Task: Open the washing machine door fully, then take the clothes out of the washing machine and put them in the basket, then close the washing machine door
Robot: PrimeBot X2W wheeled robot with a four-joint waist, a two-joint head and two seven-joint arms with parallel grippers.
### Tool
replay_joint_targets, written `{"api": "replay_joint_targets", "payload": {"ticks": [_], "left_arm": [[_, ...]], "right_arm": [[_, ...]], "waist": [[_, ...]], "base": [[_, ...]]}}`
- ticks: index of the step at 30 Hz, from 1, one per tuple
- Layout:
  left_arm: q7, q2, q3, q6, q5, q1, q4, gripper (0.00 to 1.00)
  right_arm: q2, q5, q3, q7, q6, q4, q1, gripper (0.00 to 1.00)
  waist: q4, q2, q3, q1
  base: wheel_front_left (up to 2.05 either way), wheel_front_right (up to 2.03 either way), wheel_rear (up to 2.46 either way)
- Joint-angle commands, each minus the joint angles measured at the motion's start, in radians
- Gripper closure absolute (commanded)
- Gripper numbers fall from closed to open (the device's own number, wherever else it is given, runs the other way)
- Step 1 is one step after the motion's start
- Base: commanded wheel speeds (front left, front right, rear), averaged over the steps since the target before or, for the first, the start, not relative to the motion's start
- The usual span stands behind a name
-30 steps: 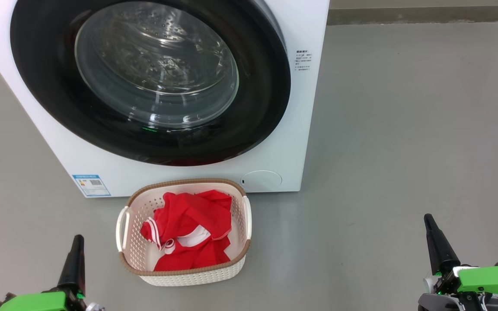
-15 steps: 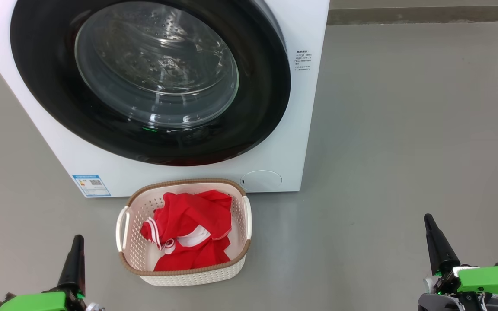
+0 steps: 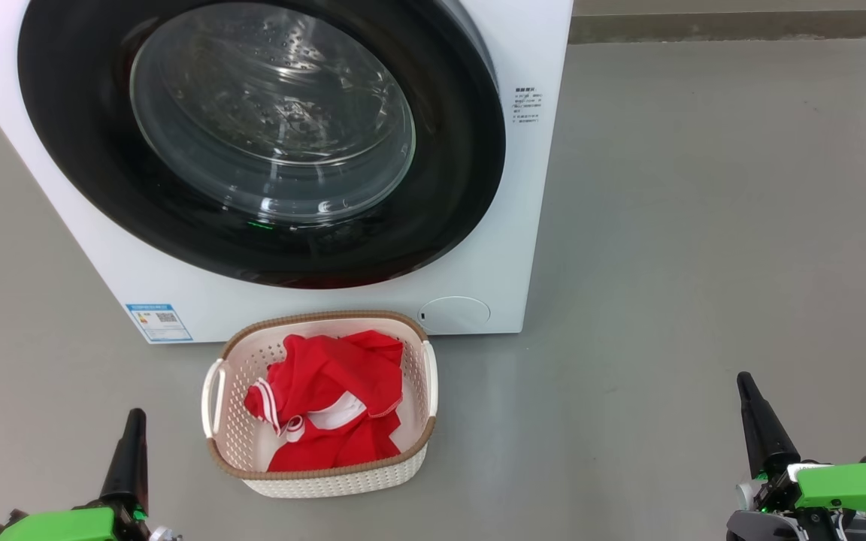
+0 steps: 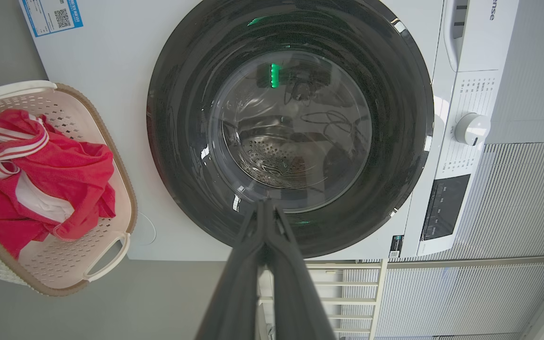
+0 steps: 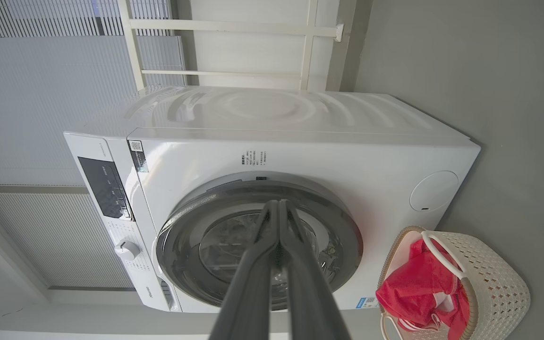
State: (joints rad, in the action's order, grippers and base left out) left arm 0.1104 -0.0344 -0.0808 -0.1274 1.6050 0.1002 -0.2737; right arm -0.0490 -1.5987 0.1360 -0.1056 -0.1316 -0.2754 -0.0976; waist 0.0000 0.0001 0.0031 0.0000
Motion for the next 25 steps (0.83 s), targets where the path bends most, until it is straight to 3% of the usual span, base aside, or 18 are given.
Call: {"api": "replay_joint_targets", "payload": {"ticks": [1, 25], "left_arm": [[0.003, -0.016, -0.033, -0.003, 0.003, 0.008, 0.029, 1.00], [0.003, -0.016, -0.033, -0.003, 0.003, 0.008, 0.029, 1.00]], "right_arm": [[-0.002, -0.010, -0.022, -0.008, 0.001, 0.031, -0.010, 1.00], [-0.002, -0.009, -0.022, -0.008, 0.001, 0.031, -0.010, 1.00]], "waist": [[0.000, -0.0001, 0.000, 0.0000], [0.000, -0.0001, 0.000, 0.0000]], "base": [[0.00, 0.00, 0.00], [0.00, 0.00, 0.00]]}}
